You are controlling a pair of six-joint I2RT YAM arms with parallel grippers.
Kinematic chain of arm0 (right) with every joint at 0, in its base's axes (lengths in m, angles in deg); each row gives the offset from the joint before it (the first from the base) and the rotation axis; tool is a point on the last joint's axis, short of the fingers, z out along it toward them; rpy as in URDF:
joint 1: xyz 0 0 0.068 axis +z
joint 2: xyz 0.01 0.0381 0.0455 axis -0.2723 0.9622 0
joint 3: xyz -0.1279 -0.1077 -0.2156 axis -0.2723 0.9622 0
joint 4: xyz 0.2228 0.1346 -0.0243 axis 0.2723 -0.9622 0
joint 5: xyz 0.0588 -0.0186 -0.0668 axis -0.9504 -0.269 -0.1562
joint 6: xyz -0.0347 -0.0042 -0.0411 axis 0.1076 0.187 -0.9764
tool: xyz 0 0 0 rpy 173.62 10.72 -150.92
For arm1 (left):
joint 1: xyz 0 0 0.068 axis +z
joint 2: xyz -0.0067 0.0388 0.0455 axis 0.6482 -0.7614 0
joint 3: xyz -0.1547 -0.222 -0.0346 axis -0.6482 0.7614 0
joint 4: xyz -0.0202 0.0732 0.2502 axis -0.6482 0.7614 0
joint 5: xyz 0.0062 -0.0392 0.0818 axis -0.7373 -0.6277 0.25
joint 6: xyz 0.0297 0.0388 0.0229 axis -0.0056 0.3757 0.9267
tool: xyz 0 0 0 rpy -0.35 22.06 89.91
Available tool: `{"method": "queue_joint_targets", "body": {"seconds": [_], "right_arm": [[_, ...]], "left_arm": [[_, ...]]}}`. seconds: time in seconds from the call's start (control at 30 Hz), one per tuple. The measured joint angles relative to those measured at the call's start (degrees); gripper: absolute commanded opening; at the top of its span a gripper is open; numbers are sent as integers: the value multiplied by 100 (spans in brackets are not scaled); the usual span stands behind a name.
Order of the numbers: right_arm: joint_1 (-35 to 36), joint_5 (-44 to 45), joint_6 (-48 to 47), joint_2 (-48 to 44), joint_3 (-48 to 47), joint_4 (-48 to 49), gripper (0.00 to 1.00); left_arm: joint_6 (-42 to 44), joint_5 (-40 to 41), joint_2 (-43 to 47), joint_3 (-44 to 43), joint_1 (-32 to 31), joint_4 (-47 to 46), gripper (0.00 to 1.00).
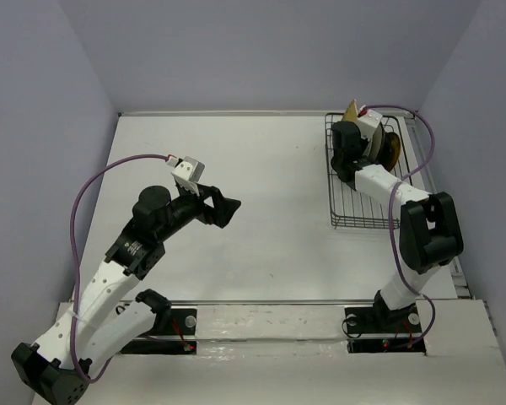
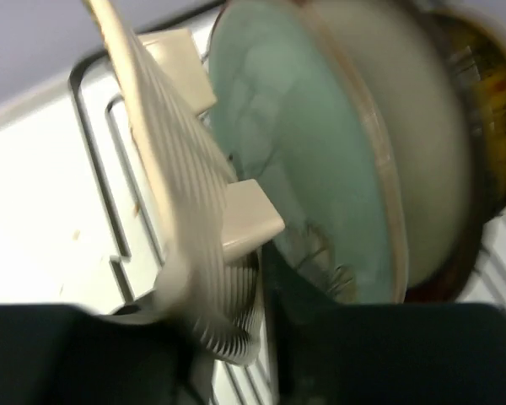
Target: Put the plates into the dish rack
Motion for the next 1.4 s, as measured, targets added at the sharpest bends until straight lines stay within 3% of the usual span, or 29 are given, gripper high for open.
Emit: {"method": "queue_joint_targets", "body": {"seconds": [0.13,0.33,0.57,0.63,0.73,0.97,1.4], "right_arm": [[33,-420,98,127,11,-479,48],[50,-660,107,162,-4,-896,51],[50,-905,144,61,-79,-1200,78],[50,-1019,129,-249,-114,-1340,94],[50,-1134,114,-605,-153,-1412,100],[50,-1646,39,-2323,-37,-1493,100],[50,-3086,46,-6905,1462,-1683,100]], "left_arm": [[0,7,0,0,0,0,99],[0,26,0,0,0,-2,99],[0,66,0,0,0,0,99],[0,81,0,0,0,0,99],[2,103,0,0,0,0,99],[9,348,26,2,0,28,99],[-26,881,538,98,4,-24,99]]}}
